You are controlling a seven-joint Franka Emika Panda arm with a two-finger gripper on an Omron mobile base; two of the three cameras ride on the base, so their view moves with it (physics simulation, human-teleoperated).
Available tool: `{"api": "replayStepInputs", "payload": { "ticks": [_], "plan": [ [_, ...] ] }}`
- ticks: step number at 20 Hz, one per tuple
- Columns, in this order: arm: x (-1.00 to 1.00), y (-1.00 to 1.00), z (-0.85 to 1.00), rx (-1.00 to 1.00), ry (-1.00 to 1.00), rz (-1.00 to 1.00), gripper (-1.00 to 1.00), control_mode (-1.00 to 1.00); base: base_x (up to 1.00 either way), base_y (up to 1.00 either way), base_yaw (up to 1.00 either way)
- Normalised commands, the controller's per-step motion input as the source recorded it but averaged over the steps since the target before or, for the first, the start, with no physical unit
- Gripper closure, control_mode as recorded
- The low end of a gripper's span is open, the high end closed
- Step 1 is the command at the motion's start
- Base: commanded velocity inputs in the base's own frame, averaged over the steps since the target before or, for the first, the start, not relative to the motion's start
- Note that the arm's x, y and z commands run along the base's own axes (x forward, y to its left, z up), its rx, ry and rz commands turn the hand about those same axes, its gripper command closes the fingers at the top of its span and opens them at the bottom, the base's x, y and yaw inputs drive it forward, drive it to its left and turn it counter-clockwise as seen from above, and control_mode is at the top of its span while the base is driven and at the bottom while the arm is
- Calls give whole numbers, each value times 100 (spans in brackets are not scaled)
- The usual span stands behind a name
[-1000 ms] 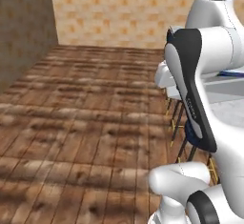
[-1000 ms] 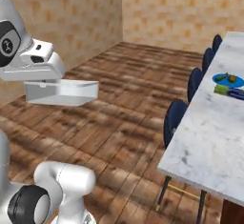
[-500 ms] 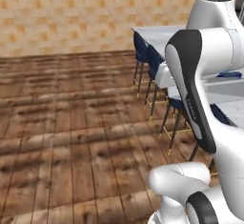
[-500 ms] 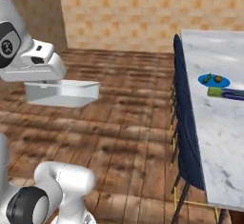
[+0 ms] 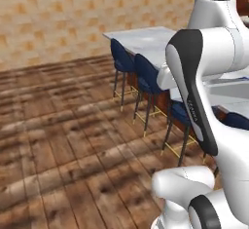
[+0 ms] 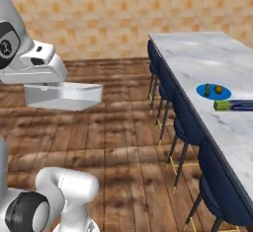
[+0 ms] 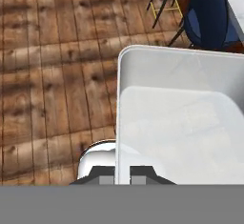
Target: Retrieve the tupperware and aluminum foil from the cabinet and place them on the dining counter near the plate with squash and lemon to prepare for storing leftovers.
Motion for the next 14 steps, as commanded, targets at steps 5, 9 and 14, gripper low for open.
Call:
{"api": "replayStepInputs", "payload": {
  "ticks": [5,9,14],
  "plan": [
    [0,0,0,0,0,0,100,100,100,51,-51],
    [0,0,0,0,0,0,100,100,100,50,-52],
    [0,0,0,0,0,0,100,100,100,45,-54]
  ]
}}
